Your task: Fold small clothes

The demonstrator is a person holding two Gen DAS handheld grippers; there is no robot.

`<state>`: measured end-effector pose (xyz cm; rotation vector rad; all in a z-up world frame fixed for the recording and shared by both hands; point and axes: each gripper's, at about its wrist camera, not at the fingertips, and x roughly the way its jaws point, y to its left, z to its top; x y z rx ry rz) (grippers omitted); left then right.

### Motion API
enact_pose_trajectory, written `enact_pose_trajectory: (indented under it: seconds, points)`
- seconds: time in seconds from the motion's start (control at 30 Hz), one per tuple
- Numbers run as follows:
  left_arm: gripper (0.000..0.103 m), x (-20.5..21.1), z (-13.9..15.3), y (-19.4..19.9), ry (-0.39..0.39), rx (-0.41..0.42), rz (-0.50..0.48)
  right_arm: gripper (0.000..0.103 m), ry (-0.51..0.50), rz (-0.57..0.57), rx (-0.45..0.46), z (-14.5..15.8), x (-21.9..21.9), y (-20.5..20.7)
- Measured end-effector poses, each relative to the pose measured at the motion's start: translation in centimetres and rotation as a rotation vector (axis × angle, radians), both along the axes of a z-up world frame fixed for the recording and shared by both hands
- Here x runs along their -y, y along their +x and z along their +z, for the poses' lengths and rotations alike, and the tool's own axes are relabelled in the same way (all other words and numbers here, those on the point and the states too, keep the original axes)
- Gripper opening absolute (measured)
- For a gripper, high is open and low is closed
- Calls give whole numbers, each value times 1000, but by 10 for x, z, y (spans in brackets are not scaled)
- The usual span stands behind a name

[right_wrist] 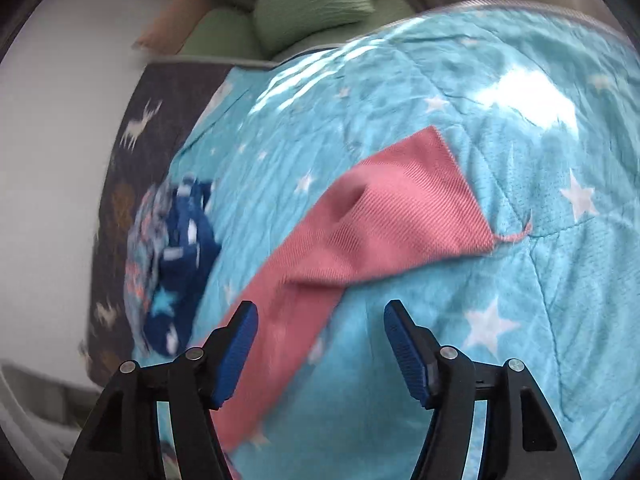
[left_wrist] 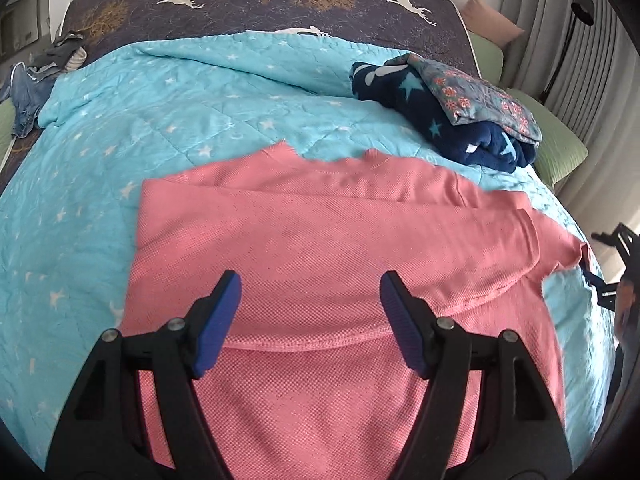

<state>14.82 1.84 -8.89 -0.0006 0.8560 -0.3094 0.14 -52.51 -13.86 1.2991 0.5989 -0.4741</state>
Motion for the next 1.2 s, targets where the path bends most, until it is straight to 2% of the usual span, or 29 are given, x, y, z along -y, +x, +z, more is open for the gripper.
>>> enact_pose_trajectory:
  seconds: [0.1,0.13,0.17,0.2,0.23,0.33,0.43,0.5,0.57,0.63,0.67,0.73,0.83,0.9,0.97,1.0,1.07,1.13,1.2]
  points:
    - [73,-5,-1,0,-13,-10,21,69,116,-138,55,-17,14,0]
    - [73,-6,-1,1,-16,-15,28,66,133,-185,56,-22,18,-1]
    - [73,-7,-2,2,-21,-22,36,59,142,-244,49,-27,20,-4]
    - [73,-9,-1,2,-28,-27,39,30,137,-265,38,-28,23,-5]
    - [73,-9,-2,2,-29,-26,39,9,114,-269,28,-27,24,-6]
    - [73,-10,-2,4,-15,-21,44,6,17,-290,26,-13,28,-8]
    - [73,-14,-8,11,-36,-42,64,6,-113,-254,53,20,27,-3]
    - [73,-16,-11,15,-64,-63,77,6,-276,-177,81,59,10,15]
    - [73,-17,-12,16,-79,-71,79,7,-502,-9,118,105,-36,42]
    - [73,-17,-11,15,-81,-66,73,7,-668,179,176,137,-92,65]
    - [73,-18,-10,13,-81,-63,69,8,-744,293,212,149,-128,78]
    - [73,-22,-8,11,-88,-62,68,8,-823,488,265,156,-187,91]
    - [75,-34,-9,8,-114,-71,84,9,-857,849,302,134,-281,109]
    - [79,-45,-13,5,-132,-86,101,11,-855,1055,246,103,-333,120]
    - [79,-50,-14,3,-135,-95,101,18,-838,1202,168,72,-363,128]
    - [79,-50,-14,2,-138,-95,93,26,-810,1275,131,58,-373,130]
    - [80,-51,-10,-2,-161,-87,67,34,-761,1355,98,43,-378,128]
    - [82,-49,-8,-3,-191,-86,41,52,-754,1365,111,44,-373,121]
    - [82,-43,-5,-3,-227,-93,2,59,-749,1342,130,50,-361,116]
